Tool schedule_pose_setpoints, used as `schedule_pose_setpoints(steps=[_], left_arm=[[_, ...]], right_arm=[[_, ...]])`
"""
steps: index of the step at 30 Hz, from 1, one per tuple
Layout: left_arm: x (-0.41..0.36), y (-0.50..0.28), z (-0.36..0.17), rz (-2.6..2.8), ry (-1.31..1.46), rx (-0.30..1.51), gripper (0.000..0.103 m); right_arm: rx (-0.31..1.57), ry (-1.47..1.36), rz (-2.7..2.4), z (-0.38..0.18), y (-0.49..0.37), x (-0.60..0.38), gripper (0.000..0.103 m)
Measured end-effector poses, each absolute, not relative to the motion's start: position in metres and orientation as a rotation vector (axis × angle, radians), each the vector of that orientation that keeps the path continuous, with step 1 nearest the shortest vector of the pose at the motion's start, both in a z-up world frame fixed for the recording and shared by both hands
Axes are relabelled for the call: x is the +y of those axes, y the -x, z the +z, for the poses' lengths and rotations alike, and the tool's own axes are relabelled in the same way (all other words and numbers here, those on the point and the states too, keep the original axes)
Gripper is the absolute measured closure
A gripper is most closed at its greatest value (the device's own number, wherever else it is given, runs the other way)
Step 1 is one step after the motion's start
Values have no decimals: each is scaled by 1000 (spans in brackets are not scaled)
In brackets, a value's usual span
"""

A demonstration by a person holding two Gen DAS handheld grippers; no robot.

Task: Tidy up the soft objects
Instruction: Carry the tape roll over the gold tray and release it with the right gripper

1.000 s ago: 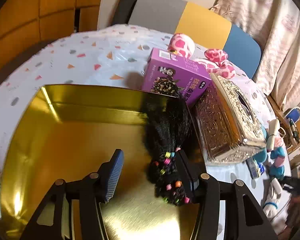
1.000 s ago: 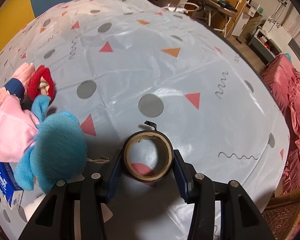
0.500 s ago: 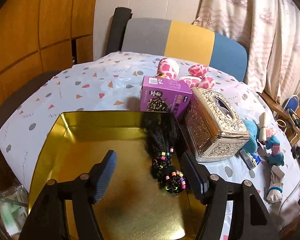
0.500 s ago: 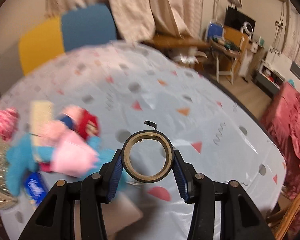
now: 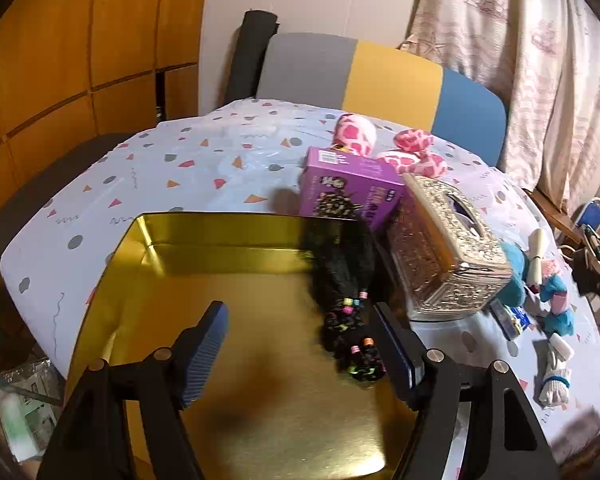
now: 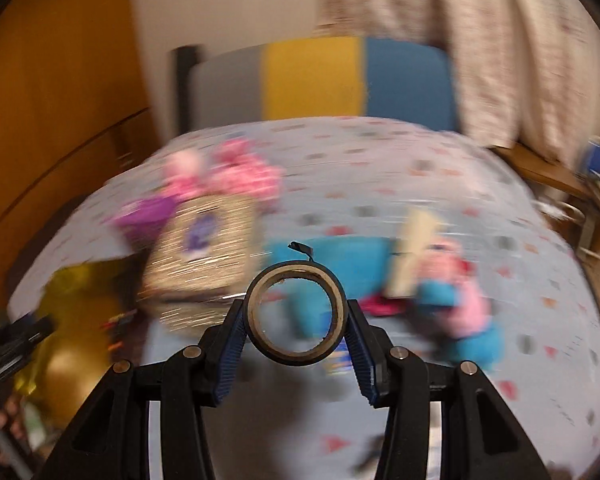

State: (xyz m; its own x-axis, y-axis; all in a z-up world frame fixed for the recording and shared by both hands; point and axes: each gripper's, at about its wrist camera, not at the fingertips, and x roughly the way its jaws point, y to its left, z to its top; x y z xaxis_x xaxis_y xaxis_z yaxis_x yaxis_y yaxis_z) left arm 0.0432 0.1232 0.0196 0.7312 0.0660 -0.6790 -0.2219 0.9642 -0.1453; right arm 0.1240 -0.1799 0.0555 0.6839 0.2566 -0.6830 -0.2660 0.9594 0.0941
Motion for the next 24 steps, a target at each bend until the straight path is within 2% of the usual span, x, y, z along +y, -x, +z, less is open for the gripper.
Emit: schedule_pose_setpoints(steps=[10,24], left_arm=[[166,-32,18,257,284,725,30],[205,-19,11,339,345,722,28]], right_arm=[[871,100,654,27,-84,-54,55],[994,360,730,-26,-72,29,54]])
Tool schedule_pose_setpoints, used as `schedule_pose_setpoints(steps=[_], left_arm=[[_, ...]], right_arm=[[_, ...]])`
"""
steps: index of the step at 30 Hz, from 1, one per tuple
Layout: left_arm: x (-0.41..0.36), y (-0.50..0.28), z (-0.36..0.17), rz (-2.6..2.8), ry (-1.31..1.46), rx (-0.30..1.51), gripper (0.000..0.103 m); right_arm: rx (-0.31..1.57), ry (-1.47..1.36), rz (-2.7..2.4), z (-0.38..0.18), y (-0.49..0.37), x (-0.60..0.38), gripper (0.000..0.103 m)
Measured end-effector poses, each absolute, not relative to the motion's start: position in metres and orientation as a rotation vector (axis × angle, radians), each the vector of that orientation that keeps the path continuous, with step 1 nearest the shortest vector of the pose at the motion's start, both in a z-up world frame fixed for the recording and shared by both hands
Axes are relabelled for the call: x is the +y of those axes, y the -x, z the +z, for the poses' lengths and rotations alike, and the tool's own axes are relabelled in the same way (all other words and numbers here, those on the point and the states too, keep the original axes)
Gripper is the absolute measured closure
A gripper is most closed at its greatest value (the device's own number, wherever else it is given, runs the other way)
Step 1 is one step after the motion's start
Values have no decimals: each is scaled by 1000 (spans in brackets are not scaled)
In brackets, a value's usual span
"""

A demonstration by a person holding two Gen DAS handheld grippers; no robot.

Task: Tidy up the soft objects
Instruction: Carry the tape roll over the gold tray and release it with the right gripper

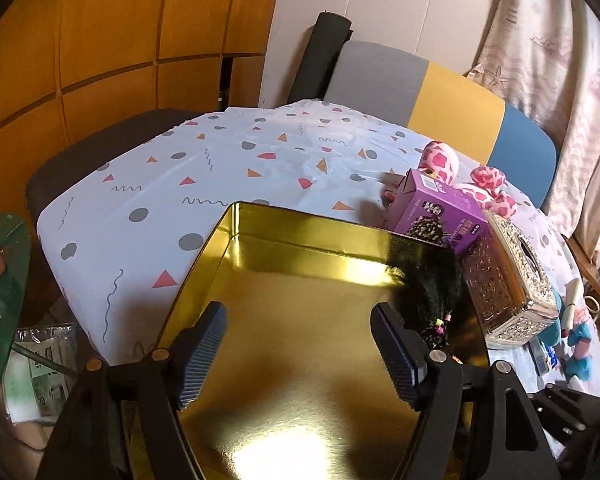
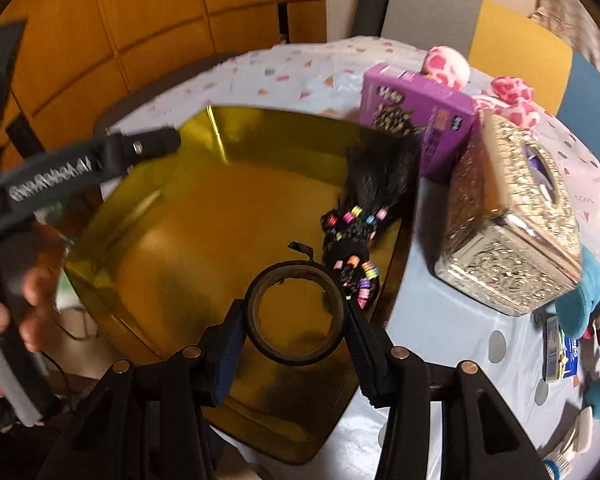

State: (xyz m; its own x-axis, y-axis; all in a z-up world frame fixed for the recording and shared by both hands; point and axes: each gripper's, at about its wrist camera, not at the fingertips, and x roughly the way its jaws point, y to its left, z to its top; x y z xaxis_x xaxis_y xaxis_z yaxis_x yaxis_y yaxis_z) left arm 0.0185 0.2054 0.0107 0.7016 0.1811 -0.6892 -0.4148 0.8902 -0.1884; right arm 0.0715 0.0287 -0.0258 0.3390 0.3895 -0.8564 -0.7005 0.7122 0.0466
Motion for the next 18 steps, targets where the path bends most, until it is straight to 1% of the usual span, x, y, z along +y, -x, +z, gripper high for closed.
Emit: schedule_pose_setpoints(steps=[6,7,9,10,11,18], left_arm=[[204,-17,5,332,338,735,28],[204,-17,4,330,338,736,28],[202,-17,3,326,332,741,28],[201,-17,3,324,331,742,28],[200,-17,3,323,331,741,28],[193,-16,10,305,307,726,27]], right_arm=[[1027,415,710,-48,-71,38,53],[1022,423,708,-48,-69,38,50],[1010,423,718,-47,-67,40,41],[1004,409,731,-45,-66,39,33],[999,400,737,-41,-67,39,28],[916,281,744,-11,-57,12,27]])
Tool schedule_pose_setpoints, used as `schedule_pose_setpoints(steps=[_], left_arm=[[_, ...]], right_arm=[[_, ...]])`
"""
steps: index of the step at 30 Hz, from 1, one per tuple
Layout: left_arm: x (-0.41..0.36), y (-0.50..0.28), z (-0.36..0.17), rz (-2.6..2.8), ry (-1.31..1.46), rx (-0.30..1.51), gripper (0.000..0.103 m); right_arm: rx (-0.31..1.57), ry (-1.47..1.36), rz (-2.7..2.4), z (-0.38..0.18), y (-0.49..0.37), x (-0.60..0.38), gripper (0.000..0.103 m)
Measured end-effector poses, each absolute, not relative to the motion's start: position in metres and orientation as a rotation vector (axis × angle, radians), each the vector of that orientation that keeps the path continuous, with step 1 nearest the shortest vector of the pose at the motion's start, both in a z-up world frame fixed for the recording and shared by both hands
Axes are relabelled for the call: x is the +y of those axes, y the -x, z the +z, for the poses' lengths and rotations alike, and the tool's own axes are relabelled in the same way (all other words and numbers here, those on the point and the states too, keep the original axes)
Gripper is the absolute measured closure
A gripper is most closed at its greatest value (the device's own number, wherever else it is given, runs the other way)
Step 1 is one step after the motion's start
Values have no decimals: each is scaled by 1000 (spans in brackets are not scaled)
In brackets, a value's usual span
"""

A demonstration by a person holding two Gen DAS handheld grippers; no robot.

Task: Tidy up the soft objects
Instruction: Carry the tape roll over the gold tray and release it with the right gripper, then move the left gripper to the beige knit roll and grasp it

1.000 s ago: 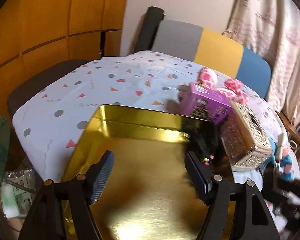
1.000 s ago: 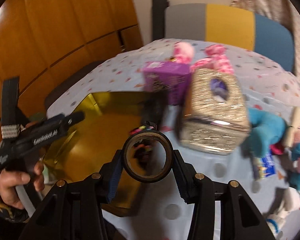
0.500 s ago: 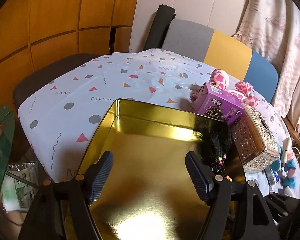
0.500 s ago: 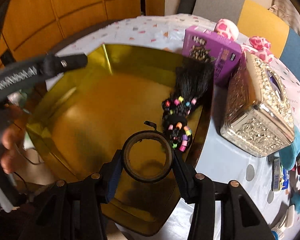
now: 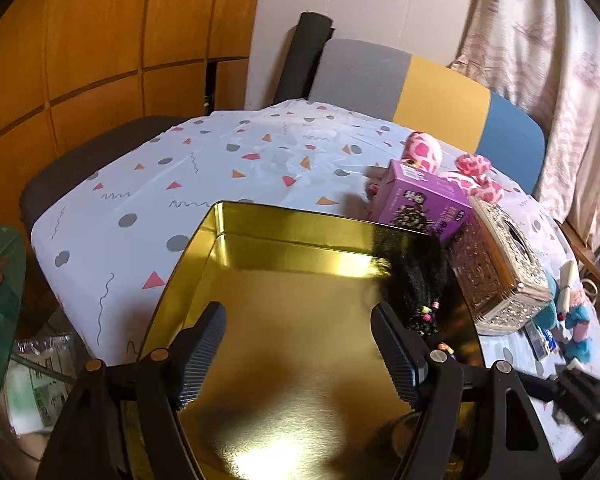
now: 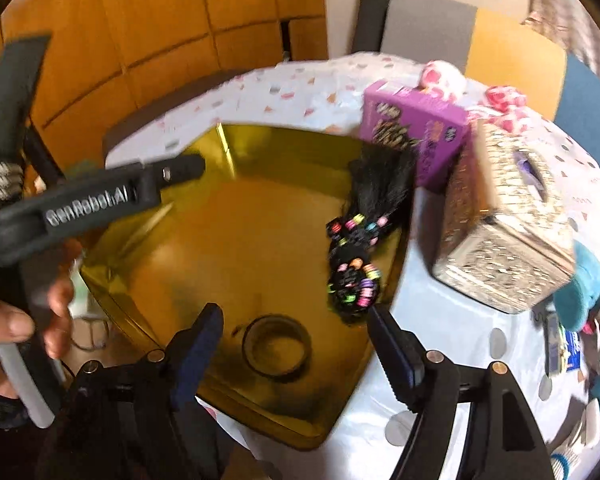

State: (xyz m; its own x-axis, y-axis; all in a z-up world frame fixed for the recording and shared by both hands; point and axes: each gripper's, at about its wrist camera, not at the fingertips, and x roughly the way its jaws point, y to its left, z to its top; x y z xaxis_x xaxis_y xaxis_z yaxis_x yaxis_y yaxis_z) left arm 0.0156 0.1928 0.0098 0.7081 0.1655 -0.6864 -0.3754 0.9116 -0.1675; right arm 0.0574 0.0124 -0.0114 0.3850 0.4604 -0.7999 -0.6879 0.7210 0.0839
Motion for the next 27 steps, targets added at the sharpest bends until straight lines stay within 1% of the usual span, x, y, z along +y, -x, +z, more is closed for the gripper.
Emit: schedule_pose_setpoints(steps=[2,8,16,27], left_arm=[[188,-16,12,294,288,722,25],[168,-18,20,248,248,710,25],[141,-20,27,180,210,708,23],[95,-27,36,61,139,712,22]], right_arm=[[894,255,716,-4,-57,0,27],[845,186,602,13,-61,-41,27],[817,86,430,20,-81,-99,27],[773,20,167,31,-106,-194,27]])
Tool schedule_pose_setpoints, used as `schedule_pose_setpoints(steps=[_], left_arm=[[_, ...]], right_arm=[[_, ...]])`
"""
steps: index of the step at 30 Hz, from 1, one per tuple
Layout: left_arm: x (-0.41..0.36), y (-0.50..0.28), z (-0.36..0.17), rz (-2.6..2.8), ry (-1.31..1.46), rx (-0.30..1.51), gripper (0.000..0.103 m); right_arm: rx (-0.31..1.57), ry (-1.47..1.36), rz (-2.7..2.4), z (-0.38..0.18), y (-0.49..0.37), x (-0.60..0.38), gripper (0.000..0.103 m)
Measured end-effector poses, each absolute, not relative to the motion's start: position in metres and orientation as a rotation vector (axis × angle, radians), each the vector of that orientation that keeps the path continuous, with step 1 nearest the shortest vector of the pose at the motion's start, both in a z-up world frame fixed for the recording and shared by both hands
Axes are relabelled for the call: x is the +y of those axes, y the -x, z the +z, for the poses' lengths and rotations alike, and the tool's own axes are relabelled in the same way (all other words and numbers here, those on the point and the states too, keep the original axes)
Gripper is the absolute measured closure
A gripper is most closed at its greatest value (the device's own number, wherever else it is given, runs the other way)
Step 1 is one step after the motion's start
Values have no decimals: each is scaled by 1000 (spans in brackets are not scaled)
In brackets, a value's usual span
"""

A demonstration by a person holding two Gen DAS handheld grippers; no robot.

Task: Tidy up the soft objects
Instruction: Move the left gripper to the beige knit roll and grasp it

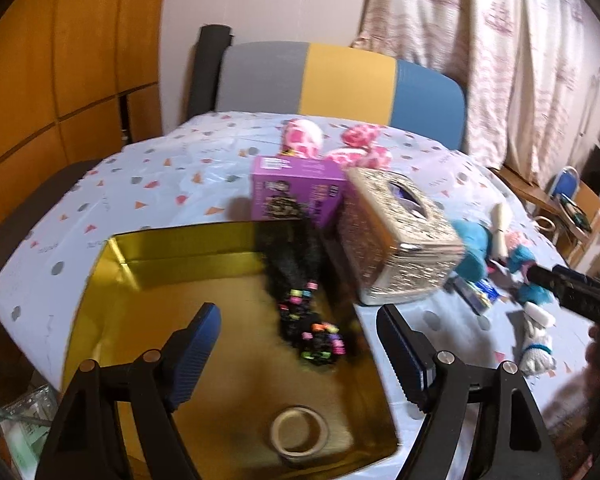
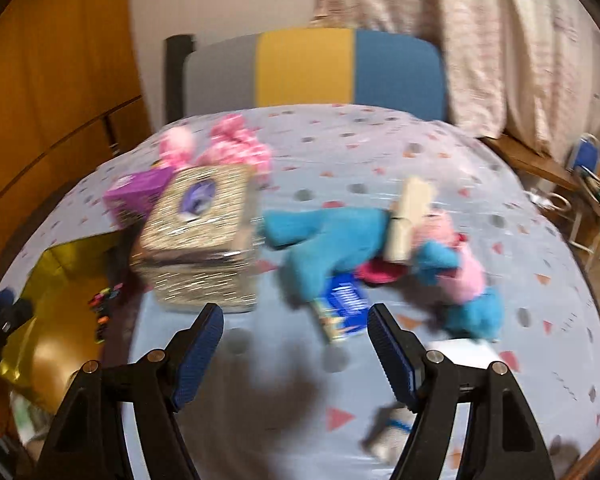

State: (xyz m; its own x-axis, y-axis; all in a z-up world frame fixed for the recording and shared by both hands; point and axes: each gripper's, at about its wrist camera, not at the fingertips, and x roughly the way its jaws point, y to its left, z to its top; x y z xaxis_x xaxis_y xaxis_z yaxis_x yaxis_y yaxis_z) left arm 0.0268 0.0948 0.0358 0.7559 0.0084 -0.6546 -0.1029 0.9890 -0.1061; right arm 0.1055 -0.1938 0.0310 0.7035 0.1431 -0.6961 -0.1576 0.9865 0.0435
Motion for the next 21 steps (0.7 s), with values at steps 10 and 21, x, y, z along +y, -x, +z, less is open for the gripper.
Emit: schedule_pose_setpoints(steps=[10,21], left_arm=[[48,-33,35,-51,75,743,22],[-22,-53,30,-230,3,791,22]], right_arm=[[728,-102,-121,22,-123,-294,27],[710,-440,-260,12,-113,-367,27]])
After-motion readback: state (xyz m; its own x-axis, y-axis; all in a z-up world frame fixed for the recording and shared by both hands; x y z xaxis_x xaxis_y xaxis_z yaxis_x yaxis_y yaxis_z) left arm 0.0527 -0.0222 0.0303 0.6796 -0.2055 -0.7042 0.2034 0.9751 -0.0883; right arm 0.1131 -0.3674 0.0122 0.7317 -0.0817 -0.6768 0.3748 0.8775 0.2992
